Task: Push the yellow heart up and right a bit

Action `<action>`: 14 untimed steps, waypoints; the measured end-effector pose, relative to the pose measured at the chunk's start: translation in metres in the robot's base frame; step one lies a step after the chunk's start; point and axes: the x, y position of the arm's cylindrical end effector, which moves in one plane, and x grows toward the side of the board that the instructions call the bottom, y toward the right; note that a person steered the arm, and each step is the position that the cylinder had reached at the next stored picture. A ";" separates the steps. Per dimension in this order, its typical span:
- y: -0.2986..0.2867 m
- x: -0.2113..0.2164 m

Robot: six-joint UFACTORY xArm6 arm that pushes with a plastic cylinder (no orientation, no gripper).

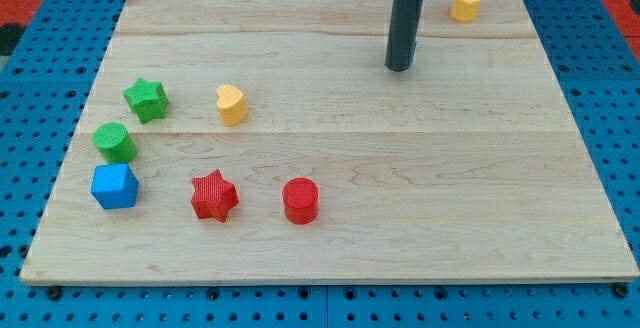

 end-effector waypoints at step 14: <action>-0.113 0.022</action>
